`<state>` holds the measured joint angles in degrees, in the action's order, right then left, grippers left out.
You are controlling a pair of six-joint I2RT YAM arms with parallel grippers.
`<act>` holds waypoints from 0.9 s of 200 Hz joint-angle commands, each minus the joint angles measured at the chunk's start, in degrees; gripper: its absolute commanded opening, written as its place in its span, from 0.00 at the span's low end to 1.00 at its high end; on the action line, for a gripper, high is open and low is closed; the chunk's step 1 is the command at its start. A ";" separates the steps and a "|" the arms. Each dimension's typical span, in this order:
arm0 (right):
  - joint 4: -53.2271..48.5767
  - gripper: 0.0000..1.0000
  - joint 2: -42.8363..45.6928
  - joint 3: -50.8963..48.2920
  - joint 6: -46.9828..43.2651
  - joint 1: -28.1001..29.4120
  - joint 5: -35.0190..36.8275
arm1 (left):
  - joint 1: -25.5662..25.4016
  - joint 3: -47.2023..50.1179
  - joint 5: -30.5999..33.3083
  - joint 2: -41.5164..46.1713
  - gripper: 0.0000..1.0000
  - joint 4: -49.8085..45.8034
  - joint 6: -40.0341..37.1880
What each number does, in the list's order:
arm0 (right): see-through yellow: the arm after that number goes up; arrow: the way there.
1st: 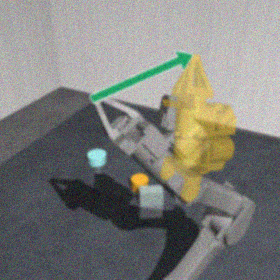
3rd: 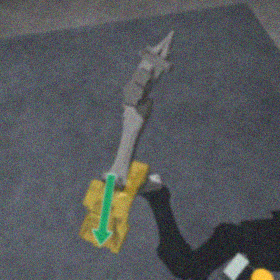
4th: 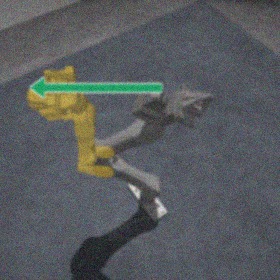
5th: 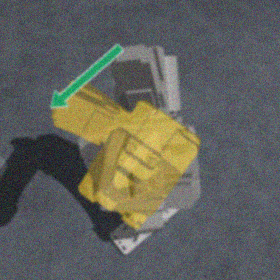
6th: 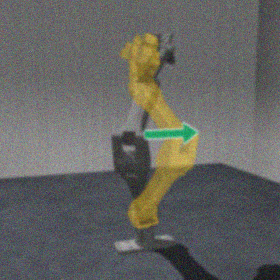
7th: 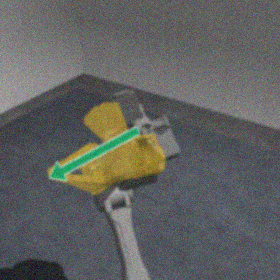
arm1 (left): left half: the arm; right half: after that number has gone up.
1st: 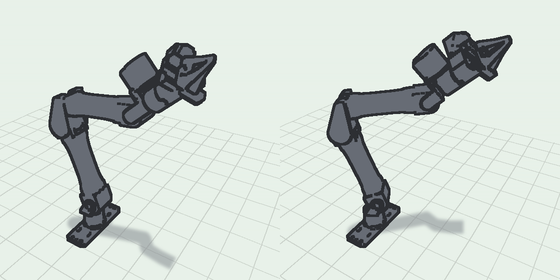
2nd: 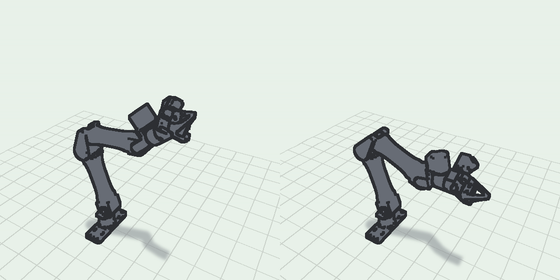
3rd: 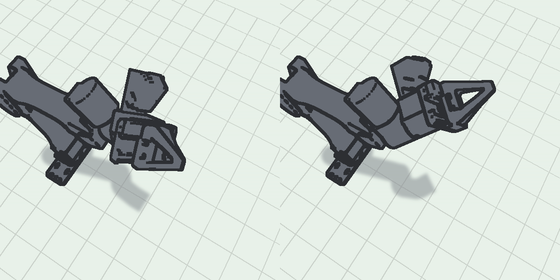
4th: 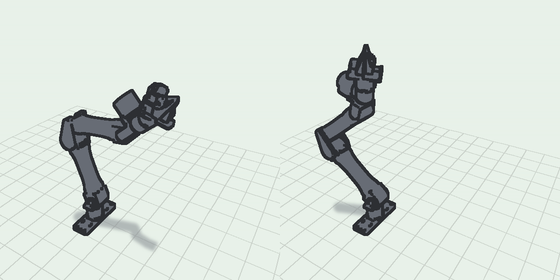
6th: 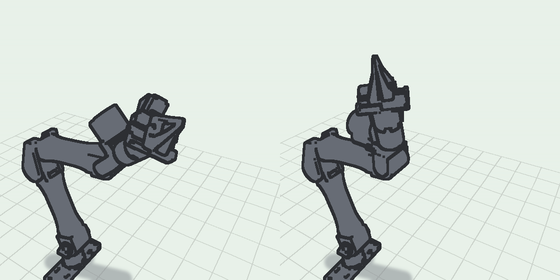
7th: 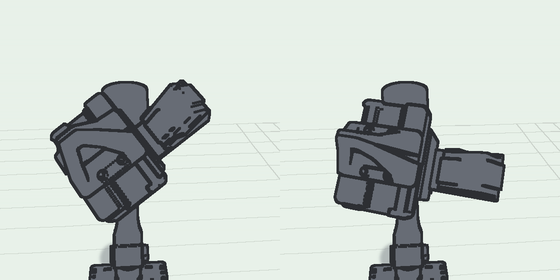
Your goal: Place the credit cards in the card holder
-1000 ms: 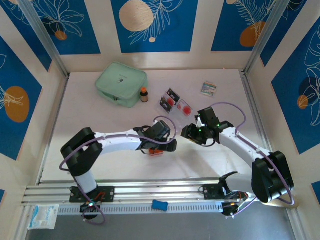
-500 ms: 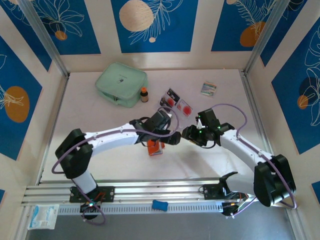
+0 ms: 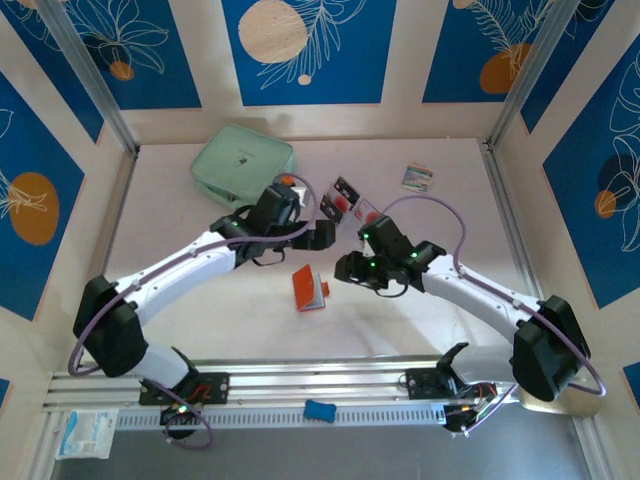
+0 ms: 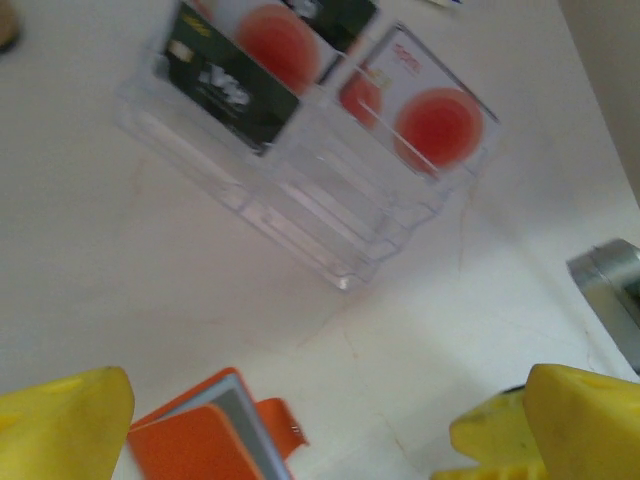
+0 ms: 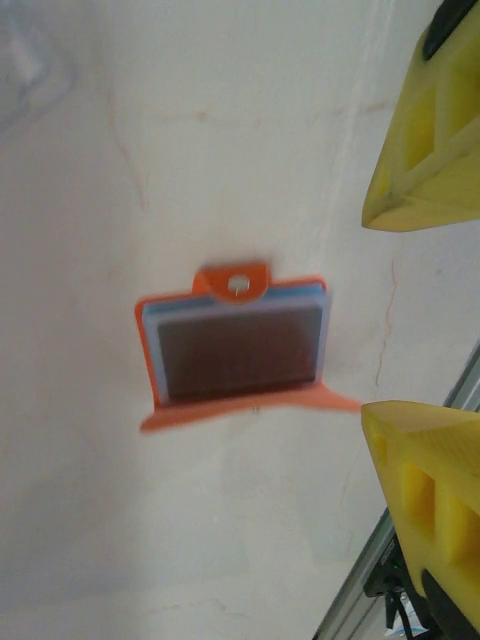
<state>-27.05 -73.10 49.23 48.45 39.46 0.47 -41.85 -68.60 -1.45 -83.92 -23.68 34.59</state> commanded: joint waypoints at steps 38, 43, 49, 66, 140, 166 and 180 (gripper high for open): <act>-2.51 0.43 -9.46 10.84 -2.17 8.88 5.86 | 6.63 8.07 2.05 3.94 1.00 -7.10 -0.31; -2.91 0.42 -10.33 11.79 -2.57 9.44 6.02 | 7.06 8.82 2.27 3.94 1.00 -7.17 -0.31; -3.36 0.40 -11.46 13.07 -3.05 10.14 6.09 | 7.54 9.46 2.57 3.94 1.00 -7.21 -0.23; -4.87 0.33 -14.35 16.64 -4.34 11.69 6.19 | 8.50 11.45 4.86 3.91 1.00 -7.71 1.02; -3.25 0.08 -21.70 18.42 -4.50 13.03 4.54 | 9.98 13.43 8.59 4.45 1.00 -9.87 1.96; -2.29 0.02 -22.73 15.94 -3.82 12.83 5.33 | 9.98 13.67 7.02 5.42 1.00 -10.17 0.54; -1.68 0.00 -22.76 14.13 -3.17 12.59 6.12 | 9.98 14.00 4.93 6.03 1.00 -9.50 -0.59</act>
<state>-29.23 -95.07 66.17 44.16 52.38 5.85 -32.47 -55.40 5.76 -80.44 -32.25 36.47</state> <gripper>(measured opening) 0.063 0.998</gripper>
